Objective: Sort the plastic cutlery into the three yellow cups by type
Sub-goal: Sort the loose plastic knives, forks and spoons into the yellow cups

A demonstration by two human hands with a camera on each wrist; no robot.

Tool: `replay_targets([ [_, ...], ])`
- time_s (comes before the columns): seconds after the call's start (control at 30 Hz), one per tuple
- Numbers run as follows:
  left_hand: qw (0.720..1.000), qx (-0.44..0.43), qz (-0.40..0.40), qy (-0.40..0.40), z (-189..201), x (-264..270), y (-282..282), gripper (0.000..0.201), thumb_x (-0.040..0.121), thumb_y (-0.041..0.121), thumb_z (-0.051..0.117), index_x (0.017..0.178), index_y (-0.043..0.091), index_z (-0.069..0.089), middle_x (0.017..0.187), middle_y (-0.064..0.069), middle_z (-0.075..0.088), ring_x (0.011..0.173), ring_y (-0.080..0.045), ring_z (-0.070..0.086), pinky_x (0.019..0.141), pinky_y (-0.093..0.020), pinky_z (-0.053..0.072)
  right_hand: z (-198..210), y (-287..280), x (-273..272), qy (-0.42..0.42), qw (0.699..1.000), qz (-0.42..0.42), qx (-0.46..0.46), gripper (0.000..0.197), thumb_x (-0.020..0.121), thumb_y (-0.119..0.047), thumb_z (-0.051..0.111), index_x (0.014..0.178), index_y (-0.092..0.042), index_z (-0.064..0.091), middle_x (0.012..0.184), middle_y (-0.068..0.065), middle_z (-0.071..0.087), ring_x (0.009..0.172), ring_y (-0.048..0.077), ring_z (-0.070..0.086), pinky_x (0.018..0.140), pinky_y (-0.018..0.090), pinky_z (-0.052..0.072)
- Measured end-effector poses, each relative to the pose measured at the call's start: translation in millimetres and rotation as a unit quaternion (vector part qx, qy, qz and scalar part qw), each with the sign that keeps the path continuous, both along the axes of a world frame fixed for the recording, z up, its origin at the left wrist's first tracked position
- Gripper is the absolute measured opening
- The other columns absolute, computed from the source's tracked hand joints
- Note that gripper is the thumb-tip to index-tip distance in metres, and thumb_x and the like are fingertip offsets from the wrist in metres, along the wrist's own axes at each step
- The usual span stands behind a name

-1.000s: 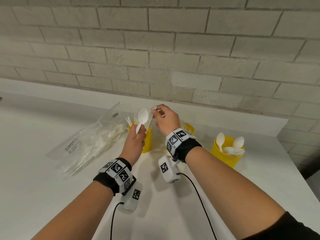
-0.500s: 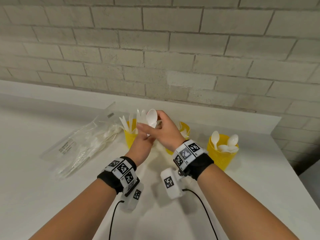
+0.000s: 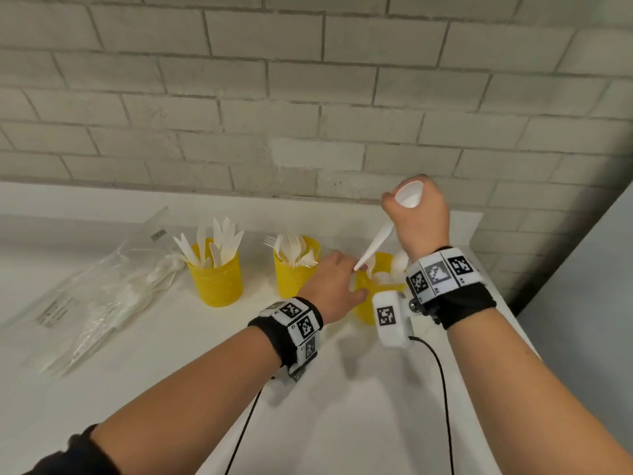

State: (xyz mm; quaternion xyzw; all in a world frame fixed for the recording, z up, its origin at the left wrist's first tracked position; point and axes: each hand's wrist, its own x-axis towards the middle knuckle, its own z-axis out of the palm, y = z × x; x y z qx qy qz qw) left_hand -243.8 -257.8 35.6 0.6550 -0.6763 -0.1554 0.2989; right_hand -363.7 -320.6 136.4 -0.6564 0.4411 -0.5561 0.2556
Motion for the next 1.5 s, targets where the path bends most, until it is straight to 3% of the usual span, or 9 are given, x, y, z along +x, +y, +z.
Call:
replay_targets([
  [0.1, 0.998, -0.001, 0.013, -0.063, -8, -7, -5, 0.047, 0.085, 0.041, 0.063, 0.125, 0.018, 0.053, 0.124, -0.005, 0.041, 0.123, -0.020, 0.038, 0.106, -0.032, 0.035, -5, -11, -14, 0.016, 0.999, -0.044, -0.021, 0.019, 0.084, -0.019, 0.066, 0.091, -0.005, 0.057, 0.079, -0.002, 0.056, 0.073, 0.016, 0.049, 0.057, 0.009, 0.034],
  [0.27, 0.998, -0.024, 0.024, -0.047, -13, -14, -11, 0.042, 0.088, 0.043, 0.060, 0.117, 0.015, 0.052, 0.123, -0.004, 0.045, 0.120, -0.019, 0.041, 0.101, -0.025, 0.030, -50, -15, -11, 0.073, 0.995, 0.002, 0.065, 0.033, 0.094, -0.036, 0.051, 0.098, -0.004, 0.054, 0.088, 0.007, 0.057, 0.086, 0.026, 0.056, 0.064, 0.021, 0.029],
  [0.43, 0.998, -0.045, 0.044, -0.028, -18, -17, -17, 0.042, 0.084, 0.042, 0.065, 0.113, 0.012, 0.054, 0.120, -0.004, 0.047, 0.116, -0.018, 0.045, 0.101, -0.023, 0.031, -88, -13, -20, 0.369, 0.921, -0.051, 0.117, 0.033, 0.098, -0.035, 0.035, 0.109, -0.020, 0.062, 0.119, 0.007, 0.054, 0.112, 0.030, 0.041, 0.089, 0.038, 0.030],
  [0.73, 1.000, 0.001, 0.016, -0.022, -4, -6, 5, 0.045, 0.089, 0.036, 0.059, 0.130, 0.021, 0.047, 0.132, -0.001, 0.048, 0.124, -0.018, 0.044, 0.103, -0.030, 0.037, -74, 20, -21, 0.263, 0.962, -0.072, 0.015, 0.022, 0.092, -0.024, 0.051, 0.109, -0.025, 0.064, 0.117, 0.003, 0.055, 0.112, 0.026, 0.041, 0.094, 0.036, 0.030],
  [0.93, 0.996, -0.033, 0.082, 0.018, 10, 56, 89, 0.013, 0.089, 0.041, 0.055, 0.098, 0.036, 0.063, 0.100, 0.019, 0.063, 0.091, 0.000, 0.059, 0.076, -0.024, 0.047, -66, 79, 29, 0.163, 0.978, 0.124, 0.036, 0.016, 0.089, -0.014, 0.054, 0.091, -0.025, 0.065, 0.078, -0.009, 0.057, 0.063, 0.009, 0.049, 0.067, 0.029, 0.041],
  [1.03, 0.984, -0.043, 0.171, 0.025, 11, 107, 137, 0.009, 0.089, 0.039, 0.055, 0.094, 0.037, 0.063, 0.092, 0.022, 0.063, 0.087, 0.002, 0.058, 0.076, -0.024, 0.047, -85, 115, 67, 0.159, 0.960, 0.205, 0.105, 0.016, 0.089, -0.017, 0.054, 0.087, -0.030, 0.064, 0.072, -0.006, 0.059, 0.061, 0.017, 0.053, 0.062, 0.032, 0.046],
  [1.13, 0.969, -0.041, 0.244, 0.007, 13, 160, 181, 0.009, 0.090, 0.034, 0.056, 0.095, 0.038, 0.063, 0.090, 0.022, 0.061, 0.090, -0.002, 0.057, 0.077, -0.025, 0.047, -106, 149, 110, 0.195, 0.928, 0.273, 0.160, 0.014, 0.090, -0.020, 0.054, 0.089, -0.030, 0.063, 0.074, -0.009, 0.056, 0.059, 0.007, 0.048, 0.064, 0.028, 0.044],
  [1.33, 0.899, 0.005, 0.389, -0.200, 18, 250, 238, 0.018, 0.085, 0.028, 0.061, 0.102, 0.033, 0.066, 0.119, 0.002, 0.053, 0.113, -0.024, 0.045, 0.093, -0.039, 0.033, -122, 205, 190, 0.254, 0.881, 0.352, 0.189, 0.016, 0.091, -0.018, 0.050, 0.101, -0.021, 0.063, 0.082, -0.012, 0.052, 0.071, 0.003, 0.049, 0.075, 0.023, 0.044],
  [1.5, 0.896, 0.119, 0.407, -0.132, 15, 288, 262, 0.021, 0.090, 0.025, 0.053, 0.108, 0.026, 0.064, 0.128, -0.007, 0.050, 0.118, -0.030, 0.045, 0.094, -0.041, 0.040, -124, 246, 244, 0.278, 0.864, 0.373, 0.190, 0.021, 0.090, -0.013, 0.051, 0.108, -0.017, 0.061, 0.109, 0.001, 0.055, 0.089, 0.011, 0.051, 0.085, 0.025, 0.045],
])
